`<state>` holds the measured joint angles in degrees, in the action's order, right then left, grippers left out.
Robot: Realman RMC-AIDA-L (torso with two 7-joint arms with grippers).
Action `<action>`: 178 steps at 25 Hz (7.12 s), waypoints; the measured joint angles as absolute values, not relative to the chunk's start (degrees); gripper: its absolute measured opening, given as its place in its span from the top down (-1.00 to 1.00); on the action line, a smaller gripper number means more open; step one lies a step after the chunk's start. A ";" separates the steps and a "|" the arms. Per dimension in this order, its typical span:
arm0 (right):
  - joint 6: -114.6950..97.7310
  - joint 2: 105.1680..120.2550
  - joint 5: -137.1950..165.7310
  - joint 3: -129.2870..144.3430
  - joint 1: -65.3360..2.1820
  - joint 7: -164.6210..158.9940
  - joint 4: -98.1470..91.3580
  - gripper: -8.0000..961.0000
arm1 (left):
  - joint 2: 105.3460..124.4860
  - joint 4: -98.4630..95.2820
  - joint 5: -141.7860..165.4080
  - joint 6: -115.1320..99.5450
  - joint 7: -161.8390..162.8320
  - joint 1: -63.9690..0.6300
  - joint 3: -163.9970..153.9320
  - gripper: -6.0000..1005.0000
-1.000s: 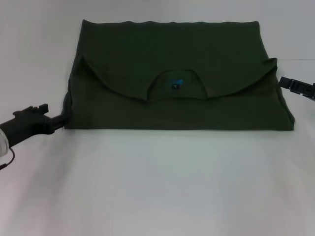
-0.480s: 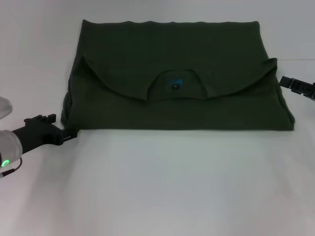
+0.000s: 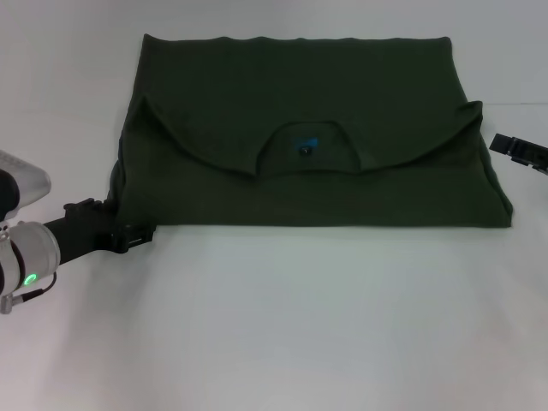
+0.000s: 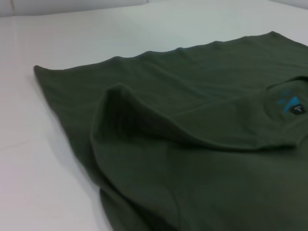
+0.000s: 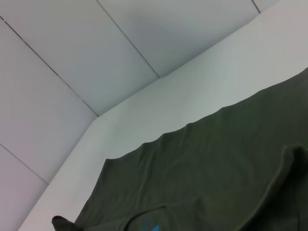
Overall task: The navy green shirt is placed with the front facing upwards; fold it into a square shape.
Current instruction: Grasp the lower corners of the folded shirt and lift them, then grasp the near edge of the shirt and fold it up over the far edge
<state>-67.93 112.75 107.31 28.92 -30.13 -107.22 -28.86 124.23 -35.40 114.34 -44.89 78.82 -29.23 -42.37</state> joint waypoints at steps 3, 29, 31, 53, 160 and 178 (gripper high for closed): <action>-67.91 112.75 107.31 28.66 -30.03 -107.22 -28.87 -0.48 | 124.30 -35.59 114.34 -45.01 78.79 -29.25 -42.82 -0.52; -67.94 112.53 107.60 28.34 -29.38 -107.16 -28.92 -0.47 | 124.19 -35.98 114.52 -43.51 79.12 -29.45 -43.07 0.80; -67.94 112.16 107.69 28.59 -29.51 -107.23 -28.92 -0.47 | 124.19 -36.36 114.54 -43.81 79.36 -29.39 -43.07 0.88; -57.75 111.66 124.48 33.17 -34.98 -117.93 -28.88 -0.47 | 124.30 -42.44 120.03 -50.44 85.32 -26.56 -42.98 0.98; -107.78 112.85 123.76 11.83 -8.50 -88.12 -39.56 0.82 | 121.12 -54.79 138.32 -109.44 103.19 -20.69 -21.21 0.98; -88.21 112.75 123.60 6.26 -28.77 -91.42 -37.45 0.79 | 117.18 -47.68 135.06 -83.03 107.75 -40.06 -20.29 0.98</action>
